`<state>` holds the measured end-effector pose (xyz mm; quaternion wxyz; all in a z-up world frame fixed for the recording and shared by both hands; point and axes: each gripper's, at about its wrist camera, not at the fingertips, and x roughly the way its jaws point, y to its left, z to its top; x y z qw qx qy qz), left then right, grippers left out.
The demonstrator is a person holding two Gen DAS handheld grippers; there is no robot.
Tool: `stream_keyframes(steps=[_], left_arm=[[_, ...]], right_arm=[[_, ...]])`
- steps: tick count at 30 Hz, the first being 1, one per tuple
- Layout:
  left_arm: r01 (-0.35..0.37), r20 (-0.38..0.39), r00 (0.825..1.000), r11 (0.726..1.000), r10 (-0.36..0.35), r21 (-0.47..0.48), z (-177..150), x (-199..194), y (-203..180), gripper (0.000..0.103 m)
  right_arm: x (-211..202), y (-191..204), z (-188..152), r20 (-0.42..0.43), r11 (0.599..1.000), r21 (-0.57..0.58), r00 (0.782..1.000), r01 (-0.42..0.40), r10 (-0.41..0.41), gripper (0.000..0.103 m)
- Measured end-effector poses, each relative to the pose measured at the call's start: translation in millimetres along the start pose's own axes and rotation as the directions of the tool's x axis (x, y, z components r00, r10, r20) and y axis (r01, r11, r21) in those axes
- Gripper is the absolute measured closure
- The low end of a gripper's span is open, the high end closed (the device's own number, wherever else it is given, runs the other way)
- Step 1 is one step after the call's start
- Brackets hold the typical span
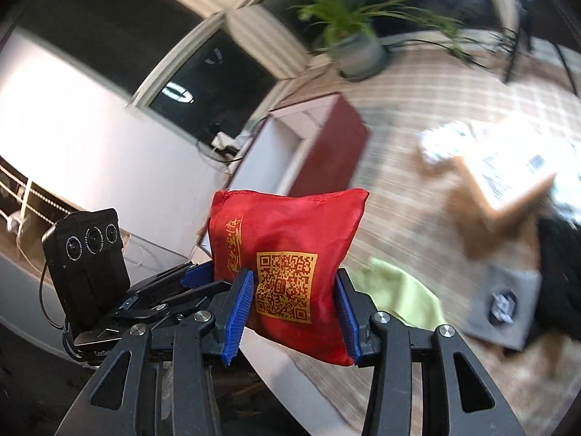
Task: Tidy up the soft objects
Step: 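Carry the red bag over the white box and open both grippers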
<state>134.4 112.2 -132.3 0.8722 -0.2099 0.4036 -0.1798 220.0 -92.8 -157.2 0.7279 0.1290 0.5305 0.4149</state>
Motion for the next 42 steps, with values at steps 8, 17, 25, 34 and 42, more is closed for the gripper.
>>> stream_keyframes(steps=[8, 17, 25, 34, 42], left_arm=[[-0.06, 0.062, 0.996, 0.995, 0.065, -0.082, 3, -36, 60, 0.058], [-0.095, 0.064, 0.992, 0.98, 0.108, -0.173, 2, -48, 116, 0.058], [-0.115, 0.056, 0.99, 0.977, 0.127, -0.179, 1, -56, 130, 0.058], [-0.131, 0.071, 0.987, 0.972, 0.147, -0.193, 1, -60, 134, 0.058], [-0.143, 0.102, 0.981, 0.968, 0.166, -0.204, 3, -67, 129, 0.058]], right_arm=[[57, 54, 30, -0.052, 0.994, -0.101, 0.998, -0.035, 0.029, 0.062], [119, 89, 43, -0.105, 0.988, -0.147, 0.994, -0.037, 0.021, 0.062], [147, 100, 43, -0.111, 0.988, -0.148, 0.994, -0.037, 0.021, 0.062], [149, 109, 40, -0.089, 0.983, -0.182, 0.996, -0.001, -0.015, 0.056], [131, 103, 43, -0.042, 0.984, -0.174, 0.999, 0.026, -0.033, 0.04]])
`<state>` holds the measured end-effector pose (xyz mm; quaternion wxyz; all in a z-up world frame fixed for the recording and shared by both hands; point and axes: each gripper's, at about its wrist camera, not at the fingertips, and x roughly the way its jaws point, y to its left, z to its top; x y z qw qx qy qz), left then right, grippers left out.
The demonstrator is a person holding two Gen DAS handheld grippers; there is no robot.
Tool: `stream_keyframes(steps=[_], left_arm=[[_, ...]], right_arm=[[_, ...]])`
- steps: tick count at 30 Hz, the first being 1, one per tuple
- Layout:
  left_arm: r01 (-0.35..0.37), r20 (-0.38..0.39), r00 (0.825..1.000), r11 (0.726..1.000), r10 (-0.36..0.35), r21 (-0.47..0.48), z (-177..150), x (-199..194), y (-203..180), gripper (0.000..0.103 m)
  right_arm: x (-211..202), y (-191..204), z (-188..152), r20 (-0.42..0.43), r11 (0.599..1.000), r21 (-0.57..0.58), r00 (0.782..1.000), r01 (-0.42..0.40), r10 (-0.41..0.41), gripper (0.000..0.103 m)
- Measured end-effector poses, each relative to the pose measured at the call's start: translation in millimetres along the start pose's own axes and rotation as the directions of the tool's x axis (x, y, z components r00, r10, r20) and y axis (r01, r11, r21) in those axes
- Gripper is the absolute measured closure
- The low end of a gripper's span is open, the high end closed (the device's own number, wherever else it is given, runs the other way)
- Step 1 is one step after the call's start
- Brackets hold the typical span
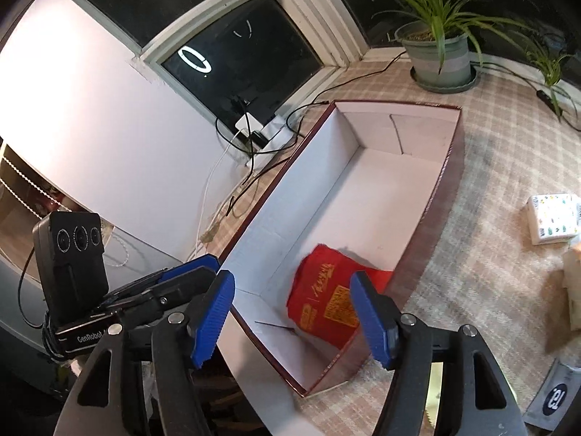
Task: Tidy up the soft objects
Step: 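Carry the red bag over the white box and open both grippers, then move both grippers from the box to the orange-edged tissue pack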
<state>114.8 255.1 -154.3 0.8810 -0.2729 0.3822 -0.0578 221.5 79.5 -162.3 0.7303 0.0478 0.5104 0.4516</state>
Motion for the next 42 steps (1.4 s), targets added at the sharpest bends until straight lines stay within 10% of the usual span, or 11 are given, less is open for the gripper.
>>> stream_keyframes(steps=[21, 42], left_arm=[[0.008, 0.031, 0.999, 0.999, -0.009, 0.039, -12, 20, -79, 0.054], [0.073, -0.086, 0.994, 0.997, -0.071, 0.028, -41, 137, -184, 0.051]], right_arm=[[-82, -53, -1, 0.102, 0.998, -0.019, 0.993, 0.065, -0.063, 0.036], [-171, -183, -1, 0.102, 0.956, -0.033, 0.953, 0.291, -0.286, 0.036]])
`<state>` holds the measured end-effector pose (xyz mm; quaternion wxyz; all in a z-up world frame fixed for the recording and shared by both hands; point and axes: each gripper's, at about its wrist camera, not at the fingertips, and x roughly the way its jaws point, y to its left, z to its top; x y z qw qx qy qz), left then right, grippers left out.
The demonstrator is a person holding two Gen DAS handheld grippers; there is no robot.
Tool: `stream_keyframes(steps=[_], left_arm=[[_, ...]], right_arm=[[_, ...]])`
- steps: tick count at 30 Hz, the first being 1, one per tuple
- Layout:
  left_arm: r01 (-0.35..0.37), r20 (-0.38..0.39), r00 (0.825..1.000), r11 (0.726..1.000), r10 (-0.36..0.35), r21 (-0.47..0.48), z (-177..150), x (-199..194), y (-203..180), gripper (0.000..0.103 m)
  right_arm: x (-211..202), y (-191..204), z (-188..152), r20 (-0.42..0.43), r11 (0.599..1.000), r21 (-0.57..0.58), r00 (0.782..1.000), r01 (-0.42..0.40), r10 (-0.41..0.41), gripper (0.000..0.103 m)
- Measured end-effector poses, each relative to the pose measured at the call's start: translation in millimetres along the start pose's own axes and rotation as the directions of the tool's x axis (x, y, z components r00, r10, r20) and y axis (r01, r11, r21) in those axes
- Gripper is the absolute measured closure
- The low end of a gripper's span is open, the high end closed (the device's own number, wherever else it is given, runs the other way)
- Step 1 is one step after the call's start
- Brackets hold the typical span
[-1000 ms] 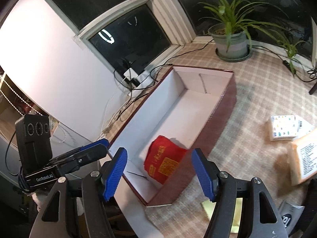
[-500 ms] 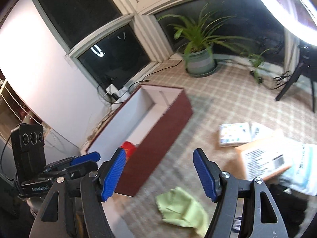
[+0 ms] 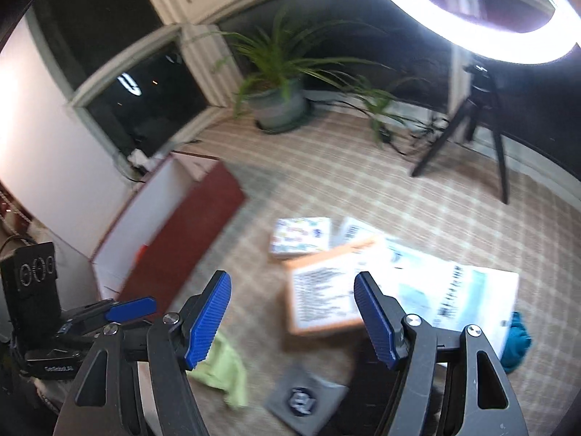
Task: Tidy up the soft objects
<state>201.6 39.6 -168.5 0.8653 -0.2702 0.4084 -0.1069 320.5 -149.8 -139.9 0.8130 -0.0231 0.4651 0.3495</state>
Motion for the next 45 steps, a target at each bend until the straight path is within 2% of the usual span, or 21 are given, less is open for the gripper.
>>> stream_keyframes(steps=[5, 6, 8, 13, 22, 26, 30, 33, 34, 38, 45], left_arm=[[0.018, -0.03, 0.999, 0.999, -0.019, -0.034, -2, 30, -8, 0.047], [0.018, -0.038, 0.999, 0.999, -0.02, -0.044, -2, 36, -9, 0.042], [0.023, -0.048, 0.998, 0.997, -0.027, -0.068, -2, 48, -9, 0.039], [0.029, -0.089, 0.995, 0.995, -0.038, -0.1, 0, 74, -12, 0.039], [0.015, -0.132, 0.991, 0.985, -0.038, -0.174, 5, 111, -4, 0.039], [0.015, -0.144, 0.989, 0.984, -0.041, -0.176, 8, 121, -5, 0.039], [0.018, -0.155, 0.987, 0.987, -0.044, -0.162, 9, 129, -10, 0.042], [0.025, -0.159, 0.986, 0.987, -0.05, -0.161, 10, 133, -11, 0.051], [0.026, -0.16, 0.986, 0.987, -0.052, -0.159, 10, 134, -11, 0.054], [0.007, -0.159, 0.987, 0.99, -0.03, -0.139, 10, 135, -11, 0.062], [0.005, -0.137, 0.99, 0.996, -0.018, -0.094, 12, 125, -20, 0.063]], right_arm=[[10, -33, 1, -0.061, 0.998, 0.012, 0.997, 0.054, -0.053, 0.036], [13, -38, 2, -0.07, 0.998, 0.011, 0.996, 0.058, -0.057, 0.036], [17, -46, 3, -0.088, 0.998, 0.006, 0.994, 0.065, -0.065, 0.036], [34, -65, 4, -0.143, 0.999, 0.013, 0.989, 0.048, -0.046, 0.036], [61, -93, 11, -0.218, 0.997, 0.079, 0.975, -0.02, 0.037, 0.037], [73, -98, 12, -0.248, 0.995, 0.089, 0.967, -0.043, 0.064, 0.041], [84, -102, 11, -0.274, 0.992, 0.107, 0.958, -0.059, 0.087, 0.048], [91, -102, 9, -0.294, 0.992, 0.107, 0.951, -0.066, 0.095, 0.052], [92, -101, 8, -0.298, 0.992, 0.108, 0.95, -0.067, 0.096, 0.056], [96, -101, 5, -0.311, 0.992, 0.108, 0.946, -0.062, 0.093, 0.063], [91, -99, 6, -0.296, 0.993, 0.111, 0.952, -0.047, 0.078, 0.067]])
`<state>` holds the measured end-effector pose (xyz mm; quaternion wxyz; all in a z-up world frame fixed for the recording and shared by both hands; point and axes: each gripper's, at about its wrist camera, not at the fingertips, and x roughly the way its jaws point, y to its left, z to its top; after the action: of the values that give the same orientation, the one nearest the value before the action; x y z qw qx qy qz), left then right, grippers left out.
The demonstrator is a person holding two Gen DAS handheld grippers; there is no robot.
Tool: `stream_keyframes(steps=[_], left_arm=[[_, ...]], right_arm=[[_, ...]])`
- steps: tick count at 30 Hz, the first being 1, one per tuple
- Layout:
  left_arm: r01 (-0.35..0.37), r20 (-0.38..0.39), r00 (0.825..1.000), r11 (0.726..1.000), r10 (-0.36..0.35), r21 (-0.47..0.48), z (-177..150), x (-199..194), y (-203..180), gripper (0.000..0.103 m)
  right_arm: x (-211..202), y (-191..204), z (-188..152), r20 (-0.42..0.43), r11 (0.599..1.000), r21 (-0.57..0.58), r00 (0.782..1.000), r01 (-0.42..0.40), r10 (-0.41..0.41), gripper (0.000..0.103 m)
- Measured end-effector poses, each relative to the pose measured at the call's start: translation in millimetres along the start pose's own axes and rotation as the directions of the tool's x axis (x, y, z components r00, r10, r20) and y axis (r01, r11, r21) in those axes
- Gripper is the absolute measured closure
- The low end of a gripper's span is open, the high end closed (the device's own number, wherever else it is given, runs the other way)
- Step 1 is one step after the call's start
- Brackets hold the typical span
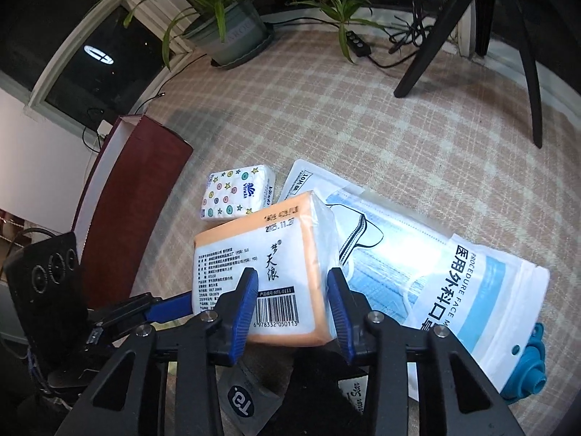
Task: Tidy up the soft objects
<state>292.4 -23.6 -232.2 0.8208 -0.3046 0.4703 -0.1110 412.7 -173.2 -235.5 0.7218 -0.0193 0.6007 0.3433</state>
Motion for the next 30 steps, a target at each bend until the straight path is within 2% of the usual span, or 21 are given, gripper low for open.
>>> stream_keyframes(steps=[10, 16, 24, 30], left_arm=[[-0.003, 0.067, 0.998, 0.998, -0.001, 0.062, -3, -37, -12, 0.063], [-0.011, 0.141, 0.99, 0.996, -0.002, 0.094, -3, -80, -14, 0.063], [-0.041, 0.256, 0.966, 0.995, 0.015, 0.096, 0, -149, 4, 0.063], [-0.069, 0.324, 0.945, 0.996, 0.047, 0.058, 3, -195, 39, 0.063]], right_arm=[[-27, 30, -10, 0.056, 0.998, -0.042, 0.998, 0.043, -0.041, 0.067], [-50, 65, -12, 0.111, 0.994, -0.09, 0.993, 0.06, -0.05, 0.067], [-67, 131, -3, 0.173, 0.986, -0.164, 0.985, 0.044, -0.015, 0.067], [-59, 189, 9, 0.191, 0.972, -0.232, 0.981, 0.024, 0.021, 0.067]])
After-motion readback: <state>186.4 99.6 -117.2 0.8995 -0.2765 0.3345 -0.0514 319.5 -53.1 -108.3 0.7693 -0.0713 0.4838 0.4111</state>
